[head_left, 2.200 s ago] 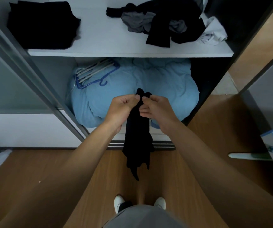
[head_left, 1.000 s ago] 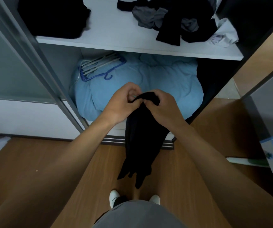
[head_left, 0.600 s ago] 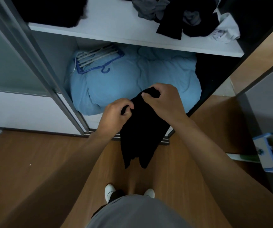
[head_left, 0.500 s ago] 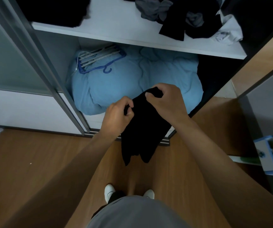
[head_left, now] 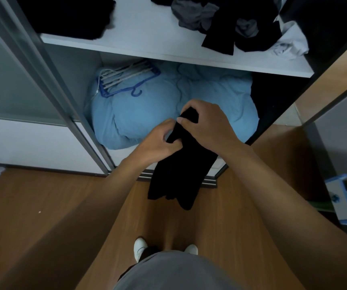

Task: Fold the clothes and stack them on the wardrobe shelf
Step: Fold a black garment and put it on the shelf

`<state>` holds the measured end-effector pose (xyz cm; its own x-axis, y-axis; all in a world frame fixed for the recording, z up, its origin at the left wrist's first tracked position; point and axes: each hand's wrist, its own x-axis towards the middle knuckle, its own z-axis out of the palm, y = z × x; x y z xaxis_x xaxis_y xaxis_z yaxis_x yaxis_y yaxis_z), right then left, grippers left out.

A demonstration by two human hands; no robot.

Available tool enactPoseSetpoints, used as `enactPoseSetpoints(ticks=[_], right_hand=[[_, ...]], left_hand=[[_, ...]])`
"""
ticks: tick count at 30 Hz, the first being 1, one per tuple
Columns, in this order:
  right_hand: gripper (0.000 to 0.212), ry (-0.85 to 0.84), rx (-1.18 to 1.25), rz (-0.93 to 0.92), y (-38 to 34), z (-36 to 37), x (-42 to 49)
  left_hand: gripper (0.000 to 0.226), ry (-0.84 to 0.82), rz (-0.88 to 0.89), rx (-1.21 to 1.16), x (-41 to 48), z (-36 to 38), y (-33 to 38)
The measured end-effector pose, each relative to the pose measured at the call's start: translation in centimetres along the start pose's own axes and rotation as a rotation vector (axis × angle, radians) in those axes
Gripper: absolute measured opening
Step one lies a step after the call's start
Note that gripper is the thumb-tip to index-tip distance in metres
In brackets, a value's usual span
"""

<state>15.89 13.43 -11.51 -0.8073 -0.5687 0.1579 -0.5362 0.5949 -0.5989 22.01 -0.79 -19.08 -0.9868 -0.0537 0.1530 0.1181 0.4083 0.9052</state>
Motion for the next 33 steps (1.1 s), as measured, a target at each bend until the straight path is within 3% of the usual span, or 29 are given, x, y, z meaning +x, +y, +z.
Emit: enactPoseSetpoints(ticks=[5,8,11,14,17,22,24,27,29,33], right_hand=[[0.011,-0.077,0.015,-0.117,0.2,-1.0,-0.1],[0.008,-0.199,0.052,-0.215,0.5,-1.7,-0.3],[0.008,-0.2,0.09,-0.216,0.7,-1.3,-0.6],[0.007,-0.171,0.169,-0.217,0.6,-0.9,-1.0],[0.01,-0.186,0.238,-0.209,0.7,-1.1,-1.3],[0.019,-0.239,0.417,-0.193,0.4,-1.8,-1.9],[0.026,-0.256,0.342,-0.178,0.6,-1.7,-1.8],[0.04,-0.317,-0.012,-0.034,2.5,-1.4,-1.2],[0.037,-0.355,-0.152,0.075,4.0,-1.2,-1.0],[0.023,-0.313,-0.161,0.136,4.6,-0.8,-1.1]], left_hand=[[0.013,-0.047,-0.065,0.046,0.0,-0.1,-3.0],[0.046,-0.081,-0.068,0.087,-0.9,0.0,-5.3],[0.02,-0.111,-0.147,0.21,-1.8,1.2,-6.9],[0.021,-0.133,-0.29,0.291,-2.7,2.5,-9.4],[0.016,-0.052,-0.443,0.301,-3.8,3.0,-11.2],[0.045,-0.002,-0.438,0.242,-4.5,2.1,-11.9],[0.044,0.075,-0.468,0.217,-4.9,1.6,-12.2],[0.03,0.289,-0.529,0.215,-5.5,0.3,-12.6],[0.034,0.43,-0.536,0.233,-5.6,-1.0,-12.8],[0.037,0.531,-0.527,0.193,-5.2,-2.8,-12.3]])
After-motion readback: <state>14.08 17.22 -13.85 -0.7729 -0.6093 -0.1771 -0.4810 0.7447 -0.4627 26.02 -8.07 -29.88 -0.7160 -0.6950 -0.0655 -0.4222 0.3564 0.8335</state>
